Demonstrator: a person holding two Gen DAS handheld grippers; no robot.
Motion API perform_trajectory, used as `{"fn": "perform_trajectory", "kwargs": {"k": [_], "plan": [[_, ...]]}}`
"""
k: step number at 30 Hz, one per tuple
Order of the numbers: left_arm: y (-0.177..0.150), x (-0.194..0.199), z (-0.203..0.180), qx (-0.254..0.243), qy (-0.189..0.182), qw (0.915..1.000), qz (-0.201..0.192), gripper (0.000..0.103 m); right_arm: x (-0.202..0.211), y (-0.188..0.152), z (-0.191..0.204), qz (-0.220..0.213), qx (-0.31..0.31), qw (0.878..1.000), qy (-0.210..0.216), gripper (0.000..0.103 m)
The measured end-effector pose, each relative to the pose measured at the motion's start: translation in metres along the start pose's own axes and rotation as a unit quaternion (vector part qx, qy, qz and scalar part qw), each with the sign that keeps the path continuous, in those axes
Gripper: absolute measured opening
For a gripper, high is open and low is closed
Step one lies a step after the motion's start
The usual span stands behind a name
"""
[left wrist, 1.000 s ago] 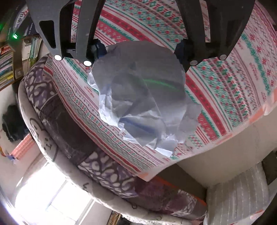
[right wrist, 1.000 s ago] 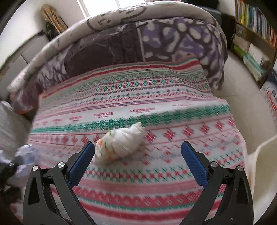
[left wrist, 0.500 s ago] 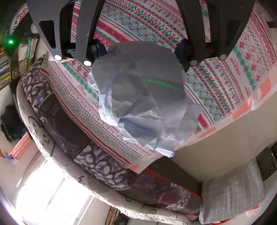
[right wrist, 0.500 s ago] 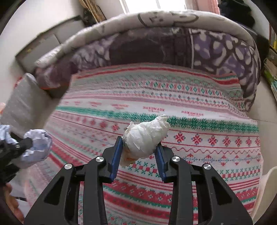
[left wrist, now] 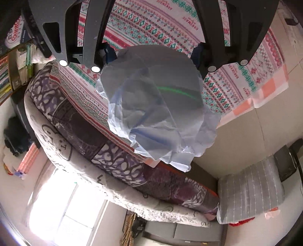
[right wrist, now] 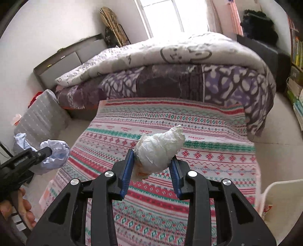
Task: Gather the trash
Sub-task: 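Lift the paper and tissue ball and carry both over the bin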
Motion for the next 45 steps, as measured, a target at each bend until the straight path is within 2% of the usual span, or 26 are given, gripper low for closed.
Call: {"fn": "perform_trajectory", "kwargs": {"k": [3,9,20,24,32,45], "plan": [[-0.011,0.013,0.000,0.011,-0.003,0.9999,0.000,0.060,0.023,-0.002,-0.005,-0.014,0.002,1.000,-0.007,0.034],[-0.023,0.051,-0.021,-0.009,-0.020,0.9994,-0.027,0.060,0.069,-0.011,-0.032,-0.040,0.013,0.999,-0.027,0.035],[-0.081,0.100,-0.088,-0.078,-0.060,0.9944,-0.038,0.061,0.115,-0.028,-0.100,-0.062,-0.019,0.997,-0.050,0.035],[-0.102,0.097,-0.108,-0.094,-0.076,0.9921,-0.030,0.061,0.117,-0.034,-0.119,-0.068,-0.015,0.994,-0.080,0.035],[-0.131,0.067,-0.141,-0.118,-0.093,0.9887,0.012,0.061,0.131,-0.028,-0.159,-0.091,-0.035,0.988,-0.122,0.035],[-0.153,0.064,-0.184,-0.149,-0.131,0.9797,0.026,0.061,0.131,-0.038,-0.229,-0.040,-0.122,0.979,-0.159,0.036]]}}
Point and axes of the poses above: each gripper's, at about its wrist camera, not at the fingertips, and x roughly against the way its jaws point, z to its left, y to its top, the point moved 6 cm from there along -x, roughly the way its jaws point, and after that the axes turned 8 degrees about -y, right-handed, at the moved point
